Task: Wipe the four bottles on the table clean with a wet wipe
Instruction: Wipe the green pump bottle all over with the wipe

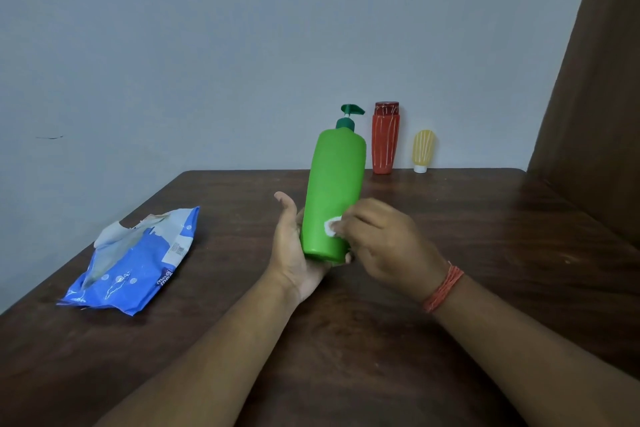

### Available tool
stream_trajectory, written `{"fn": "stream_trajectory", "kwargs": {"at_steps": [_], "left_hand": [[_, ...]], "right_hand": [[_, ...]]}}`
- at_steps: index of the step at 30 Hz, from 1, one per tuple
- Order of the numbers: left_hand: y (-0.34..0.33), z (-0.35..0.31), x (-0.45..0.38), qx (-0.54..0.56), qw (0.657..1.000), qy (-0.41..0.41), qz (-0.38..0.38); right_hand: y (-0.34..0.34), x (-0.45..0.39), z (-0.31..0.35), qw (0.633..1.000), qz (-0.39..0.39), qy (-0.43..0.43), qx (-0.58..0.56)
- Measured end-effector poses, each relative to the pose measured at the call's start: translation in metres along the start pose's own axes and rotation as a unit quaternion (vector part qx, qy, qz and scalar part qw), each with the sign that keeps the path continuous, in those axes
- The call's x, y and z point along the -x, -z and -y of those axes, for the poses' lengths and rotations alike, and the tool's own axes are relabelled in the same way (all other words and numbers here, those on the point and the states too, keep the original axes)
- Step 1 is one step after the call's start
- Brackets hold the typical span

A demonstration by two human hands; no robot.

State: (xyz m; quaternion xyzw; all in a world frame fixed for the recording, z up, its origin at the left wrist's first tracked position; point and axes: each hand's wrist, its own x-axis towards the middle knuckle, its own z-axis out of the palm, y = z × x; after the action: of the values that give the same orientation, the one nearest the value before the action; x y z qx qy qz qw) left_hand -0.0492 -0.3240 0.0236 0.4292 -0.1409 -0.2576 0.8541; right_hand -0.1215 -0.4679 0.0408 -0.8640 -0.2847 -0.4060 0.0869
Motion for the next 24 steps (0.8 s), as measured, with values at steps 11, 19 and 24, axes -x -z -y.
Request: {"fn": "stream_trajectory", "kwargs": {"at_steps": [11,19,24], "left_hand": [[-0.009,0.009,0.007,-0.152,0.979,0.056,0.122],[-0.01,0.014,0.005,-0.219,0.967,0.054,0.12],[-0.01,0.014,0.004,-0.232,0.965,0.045,0.115]], "right_hand": [[0.023,0.01,-0.057,0.97,-0.16,-0.17,0.069],[0.017,0.009,-0.054,0.972,-0.156,-0.168,0.056],[0.02,0.001,-0.059,0.977,-0.127,-0.135,0.103]]}}
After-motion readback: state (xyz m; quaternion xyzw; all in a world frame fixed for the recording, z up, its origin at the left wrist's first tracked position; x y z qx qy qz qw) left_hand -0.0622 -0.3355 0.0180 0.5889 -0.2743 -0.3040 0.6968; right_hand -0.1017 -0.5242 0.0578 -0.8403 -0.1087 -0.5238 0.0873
